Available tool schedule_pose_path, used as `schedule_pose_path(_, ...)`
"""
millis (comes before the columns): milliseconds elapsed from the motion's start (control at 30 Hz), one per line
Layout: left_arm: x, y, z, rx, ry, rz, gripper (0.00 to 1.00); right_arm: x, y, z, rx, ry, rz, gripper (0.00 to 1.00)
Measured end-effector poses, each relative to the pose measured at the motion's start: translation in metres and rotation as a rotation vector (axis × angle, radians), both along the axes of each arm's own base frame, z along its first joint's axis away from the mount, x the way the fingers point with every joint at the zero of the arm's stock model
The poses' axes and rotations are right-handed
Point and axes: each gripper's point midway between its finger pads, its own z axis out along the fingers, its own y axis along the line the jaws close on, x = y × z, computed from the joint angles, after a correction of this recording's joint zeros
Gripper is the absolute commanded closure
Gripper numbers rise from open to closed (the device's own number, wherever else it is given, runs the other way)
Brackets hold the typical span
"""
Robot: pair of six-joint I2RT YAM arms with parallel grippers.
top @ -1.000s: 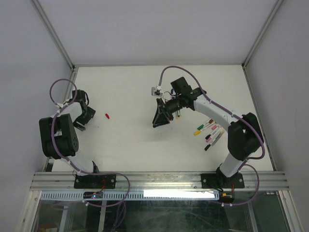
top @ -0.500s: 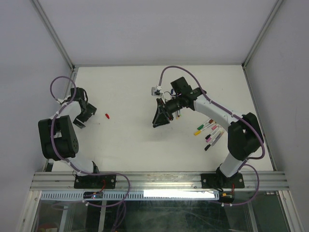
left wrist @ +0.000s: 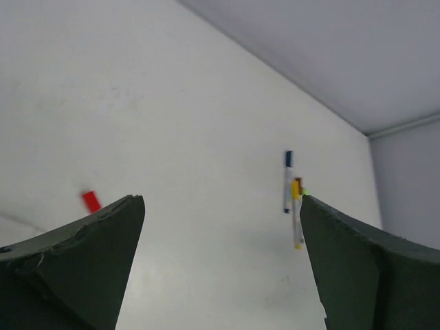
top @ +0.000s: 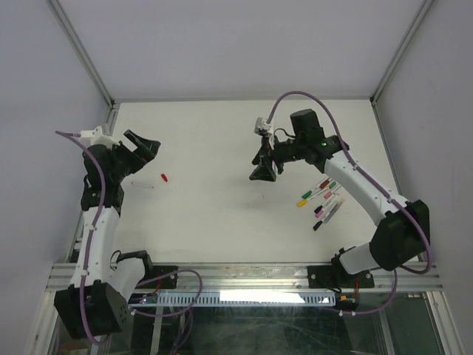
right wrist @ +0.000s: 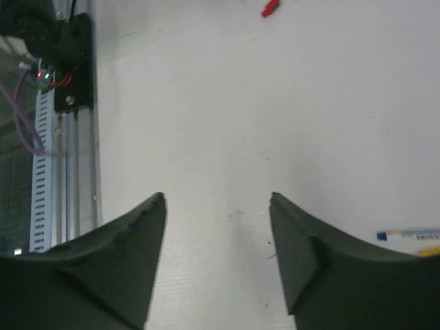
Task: Open the pen caps
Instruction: Move the pen to the center of the board, then pick up the pen from the center of the board.
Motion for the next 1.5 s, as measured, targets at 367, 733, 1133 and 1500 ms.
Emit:
schedule_pose_path(367,-0.031,-0.103,0.005,-0.226,-0.182,-0.421,0.01,0.031,-0.033,-0.005,-0.064,-0.072,-0.194,0.12)
schedule_pose_path(733,-0.065,-0.209,-0.001,-0.097,-0.224,-0.63,0.04,0.054,-0.13,-0.038,-0.004,0.06,-0.476,0.14)
schedule_pose_path(1133,-0.089,-0.268,-0.046,-0.081,-0.16,-0.699,0.06,0.072,-0.16,-0.027,0.049,0.044,-0.606,0.15)
schedule_pose_path(1500,-0.043,-0.325,-0.077,0.061,-0.009,-0.577,0.13,0.074,-0.163,-0.027,0.055,0.055,-0.626,0.15)
